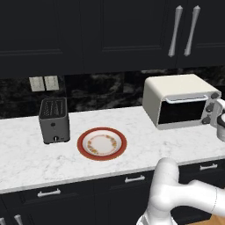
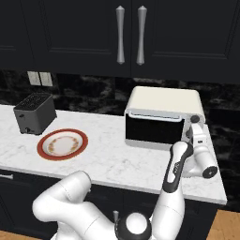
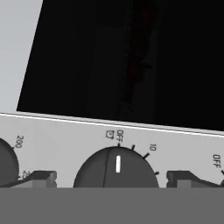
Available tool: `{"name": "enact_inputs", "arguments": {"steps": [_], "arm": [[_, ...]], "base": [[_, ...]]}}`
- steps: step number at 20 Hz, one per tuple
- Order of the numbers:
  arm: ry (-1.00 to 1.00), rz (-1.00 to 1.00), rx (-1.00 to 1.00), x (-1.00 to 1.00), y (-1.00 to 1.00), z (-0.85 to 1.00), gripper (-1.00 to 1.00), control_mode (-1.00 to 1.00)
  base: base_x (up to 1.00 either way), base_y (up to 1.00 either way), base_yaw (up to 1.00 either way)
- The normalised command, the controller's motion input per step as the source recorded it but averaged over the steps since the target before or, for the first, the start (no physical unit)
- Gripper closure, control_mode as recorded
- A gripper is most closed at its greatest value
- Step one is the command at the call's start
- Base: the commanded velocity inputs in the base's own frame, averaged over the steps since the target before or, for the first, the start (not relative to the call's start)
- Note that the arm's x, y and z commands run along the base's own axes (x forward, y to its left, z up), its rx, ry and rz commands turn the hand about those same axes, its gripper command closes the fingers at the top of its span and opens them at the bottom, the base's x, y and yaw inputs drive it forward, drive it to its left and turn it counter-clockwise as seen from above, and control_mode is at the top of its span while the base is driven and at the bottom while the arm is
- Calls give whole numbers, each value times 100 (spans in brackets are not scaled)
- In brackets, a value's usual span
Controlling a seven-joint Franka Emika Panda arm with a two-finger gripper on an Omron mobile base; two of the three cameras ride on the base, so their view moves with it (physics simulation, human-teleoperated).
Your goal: Pick up the kebab skewer and baguette bread, and place them inside the toaster oven. Close the toaster oven door and start by setting the timer.
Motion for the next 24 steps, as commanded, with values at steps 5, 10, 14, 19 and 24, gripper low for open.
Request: {"name": "enact_inputs", "arguments": {"steps": [5,10,14,19,24], "arm": [[0,-5,6,-2,0,0,-100,-100],[0,-3,1,-3,0,0,-100,-100],[0,0,0,0,4,0,-100,-100],[-2,0,0,0,8,0,-100,-100],[-2,0,0,0,0,0,-100,-100]], "base": [[0,0,0],[0,0,0],[0,0,0],[0,0,0],[0,0,0]]}}
